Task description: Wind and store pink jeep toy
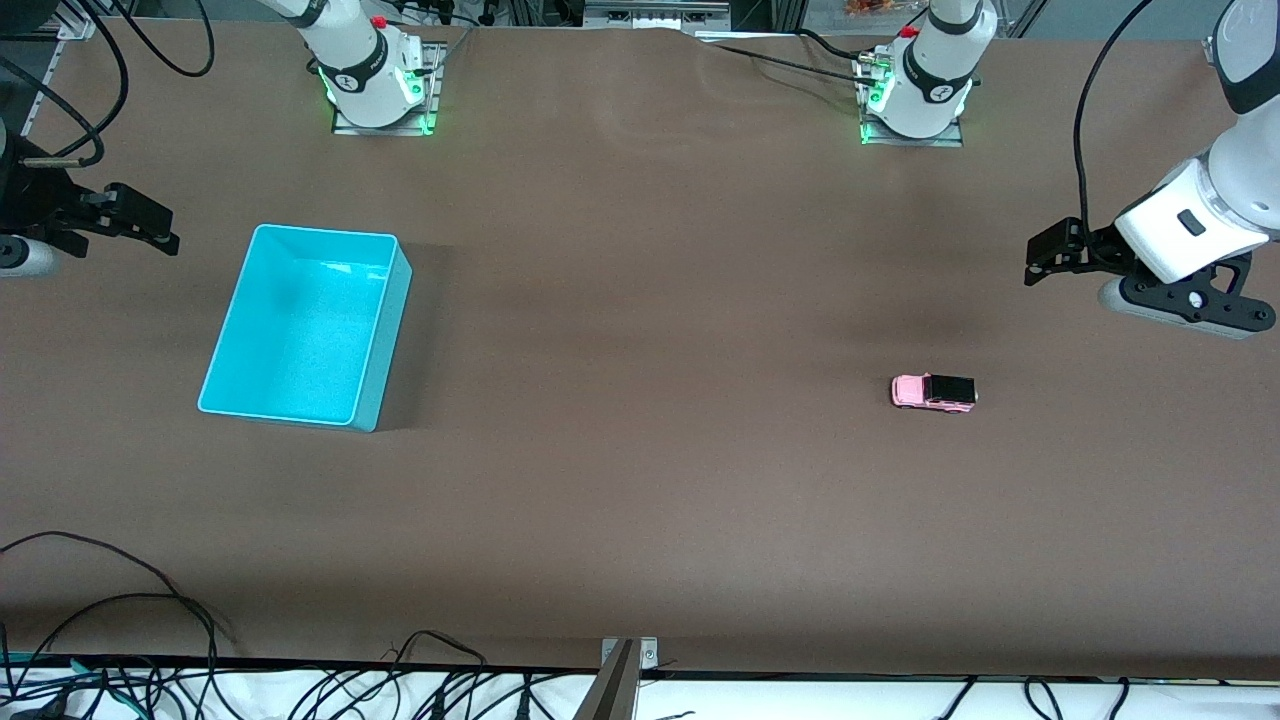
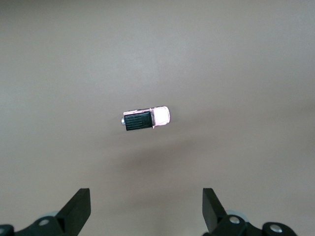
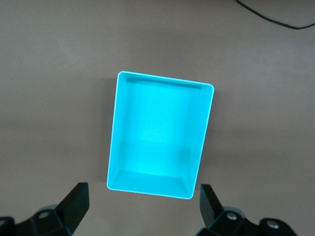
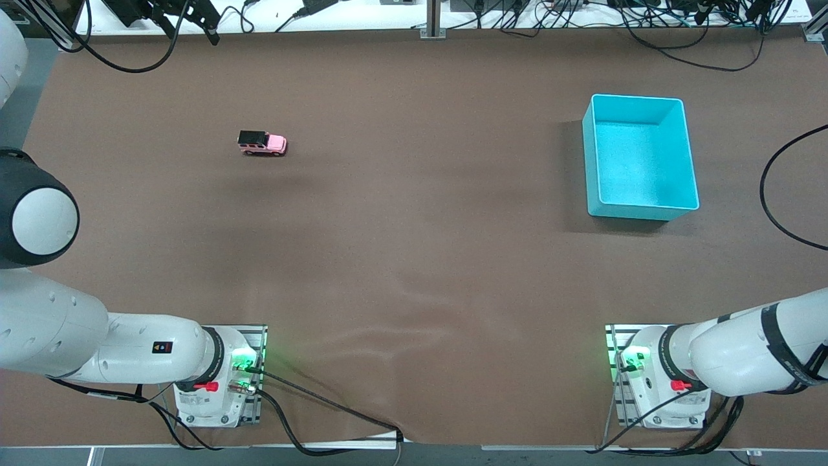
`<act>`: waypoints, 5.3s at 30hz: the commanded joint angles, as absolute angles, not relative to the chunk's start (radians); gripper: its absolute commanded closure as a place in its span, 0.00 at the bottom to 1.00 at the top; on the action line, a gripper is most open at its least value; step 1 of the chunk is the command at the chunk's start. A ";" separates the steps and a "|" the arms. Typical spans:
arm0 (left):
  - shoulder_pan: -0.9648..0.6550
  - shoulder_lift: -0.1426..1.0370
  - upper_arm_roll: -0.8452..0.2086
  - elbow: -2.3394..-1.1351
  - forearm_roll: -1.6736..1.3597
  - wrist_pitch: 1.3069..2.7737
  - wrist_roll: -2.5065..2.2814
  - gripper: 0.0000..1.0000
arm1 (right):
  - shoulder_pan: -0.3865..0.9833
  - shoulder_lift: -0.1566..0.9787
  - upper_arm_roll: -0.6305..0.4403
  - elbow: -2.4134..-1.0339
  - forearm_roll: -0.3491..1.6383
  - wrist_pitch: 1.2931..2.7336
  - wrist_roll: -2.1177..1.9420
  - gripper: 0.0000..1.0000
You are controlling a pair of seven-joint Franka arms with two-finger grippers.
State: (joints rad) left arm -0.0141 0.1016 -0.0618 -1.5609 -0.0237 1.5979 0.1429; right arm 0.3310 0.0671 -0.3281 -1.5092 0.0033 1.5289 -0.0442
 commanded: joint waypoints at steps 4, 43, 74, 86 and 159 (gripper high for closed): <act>-0.012 0.118 -0.063 -1.526 0.003 1.577 0.163 0.00 | 0.328 0.063 -0.327 -1.502 0.021 1.526 -0.041 0.00; -0.012 0.118 -0.063 -1.526 0.003 1.575 0.163 0.00 | 0.328 0.063 -0.328 -1.502 0.021 1.529 -0.043 0.00; -0.011 0.118 -0.061 -1.526 0.003 1.577 0.163 0.00 | 0.328 0.063 -0.328 -1.502 0.021 1.529 -0.043 0.00; -0.012 0.130 -0.063 -1.528 0.002 1.577 0.167 0.00 | 0.328 0.063 -0.328 -1.502 0.021 1.529 -0.044 0.00; 0.015 0.442 -0.063 -2.054 0.094 2.445 1.482 0.00 | 0.328 0.063 -0.328 -1.502 0.021 1.529 -0.044 0.00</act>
